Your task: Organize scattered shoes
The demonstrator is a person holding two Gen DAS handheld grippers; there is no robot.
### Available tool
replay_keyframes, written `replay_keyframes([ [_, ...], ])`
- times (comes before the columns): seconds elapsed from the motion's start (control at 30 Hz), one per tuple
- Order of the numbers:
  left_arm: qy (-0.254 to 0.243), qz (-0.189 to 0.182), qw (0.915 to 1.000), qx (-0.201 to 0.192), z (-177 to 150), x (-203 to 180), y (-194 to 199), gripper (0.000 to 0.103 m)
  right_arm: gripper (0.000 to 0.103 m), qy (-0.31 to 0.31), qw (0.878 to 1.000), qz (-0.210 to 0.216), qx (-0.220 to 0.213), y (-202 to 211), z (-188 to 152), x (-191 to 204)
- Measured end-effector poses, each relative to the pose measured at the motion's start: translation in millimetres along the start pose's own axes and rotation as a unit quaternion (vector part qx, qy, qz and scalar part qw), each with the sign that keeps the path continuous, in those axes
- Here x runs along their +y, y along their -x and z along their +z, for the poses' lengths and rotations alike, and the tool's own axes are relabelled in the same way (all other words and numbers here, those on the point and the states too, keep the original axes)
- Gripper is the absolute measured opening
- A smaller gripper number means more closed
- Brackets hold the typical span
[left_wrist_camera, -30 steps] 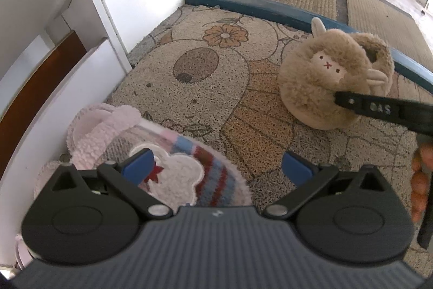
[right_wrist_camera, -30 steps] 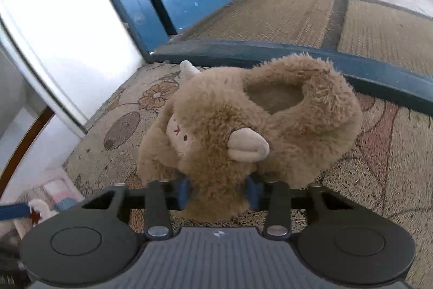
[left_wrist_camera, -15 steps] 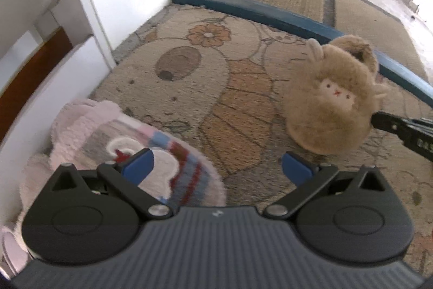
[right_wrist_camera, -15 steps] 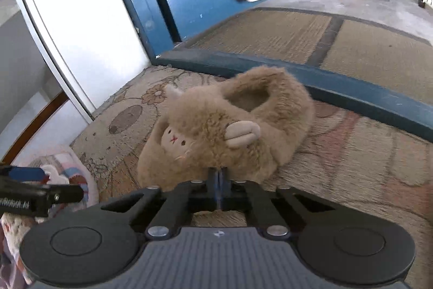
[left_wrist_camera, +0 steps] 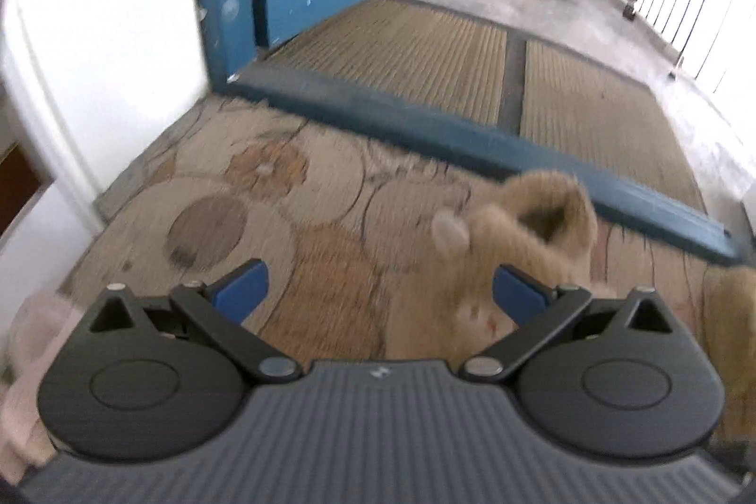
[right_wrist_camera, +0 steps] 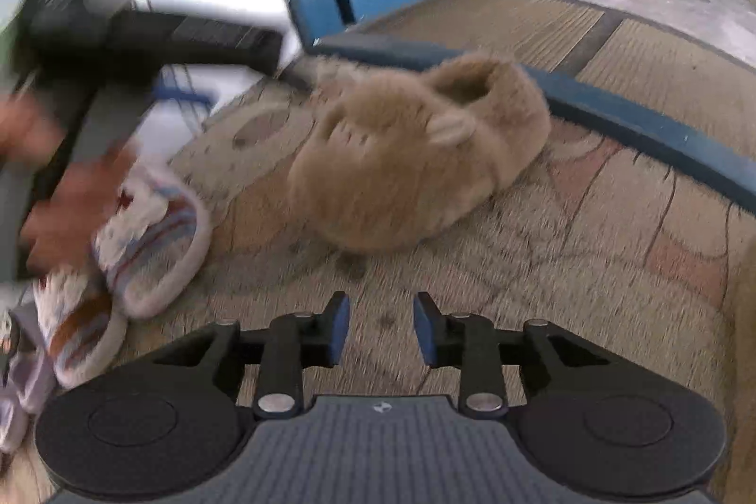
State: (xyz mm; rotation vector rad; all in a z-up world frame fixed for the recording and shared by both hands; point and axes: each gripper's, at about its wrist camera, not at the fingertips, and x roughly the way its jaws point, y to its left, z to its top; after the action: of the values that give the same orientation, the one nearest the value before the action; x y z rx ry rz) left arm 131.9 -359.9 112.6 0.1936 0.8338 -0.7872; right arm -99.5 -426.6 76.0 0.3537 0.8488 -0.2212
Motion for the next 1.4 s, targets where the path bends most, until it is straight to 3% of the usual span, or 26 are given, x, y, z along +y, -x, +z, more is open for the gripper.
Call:
replay_keyframes([
  [0.23,0.027,-0.060,0.9978,0.009,12,-17,-39,0.103,0.038,-0.009,1.000,0.004,0.018,1,-14,3],
  [0.33,0.003,-0.037,0.9990,0.026,14,-31,-56,0.103,0.039,-0.007,1.000,0.003,0.019,1,-14,3],
  [0.43,-0.080,0.022,0.9962,0.026,4,-55,-69,0.102,0.040,-0.011,1.000,0.004,0.022,2,-17,1],
  [0.47,-0.102,0.036,0.9938,0.026,1,-61,-72,0.086,0.040,-0.011,1.000,0.004,0.023,2,-19,1],
  [0.5,-0.114,0.035,0.9926,0.025,0,-63,-71,0.057,0.041,-0.011,1.000,0.004,0.024,2,-20,2],
  [0.6,-0.122,0.032,0.9913,0.039,-1,-77,-62,0.034,0.041,-0.013,1.000,0.008,0.026,0,-25,2],
  [0.63,-0.118,0.034,0.9915,0.043,1,-79,-59,0.033,0.041,-0.015,1.000,0.008,0.025,0,-26,2],
  [0.77,-0.046,0.043,0.9949,0.078,5,-71,-41,0.029,0.041,-0.020,1.000,0.010,0.019,0,-28,4],
  [0.87,0.032,0.040,0.9929,0.107,5,-53,-29,0.027,0.041,-0.017,1.000,0.006,0.006,1,-25,10],
  [0.93,0.099,0.033,0.9863,0.128,2,-36,-19,0.027,0.042,-0.016,1.000,0.004,0.001,0,-24,14],
  [1.1,0.203,0.010,0.9698,0.135,-20,-18,-1,0.028,0.048,-0.012,1.000,-0.005,-0.015,-1,-21,23],
  [1.2,0.235,0.000,0.9634,0.129,-31,-11,1,0.029,0.048,-0.013,1.000,-0.011,-0.017,-7,-14,27],
  [1.4,0.193,0.003,0.9753,0.107,-35,-11,-1,0.031,0.051,0.008,0.999,-0.049,-0.002,-35,-6,36],
])
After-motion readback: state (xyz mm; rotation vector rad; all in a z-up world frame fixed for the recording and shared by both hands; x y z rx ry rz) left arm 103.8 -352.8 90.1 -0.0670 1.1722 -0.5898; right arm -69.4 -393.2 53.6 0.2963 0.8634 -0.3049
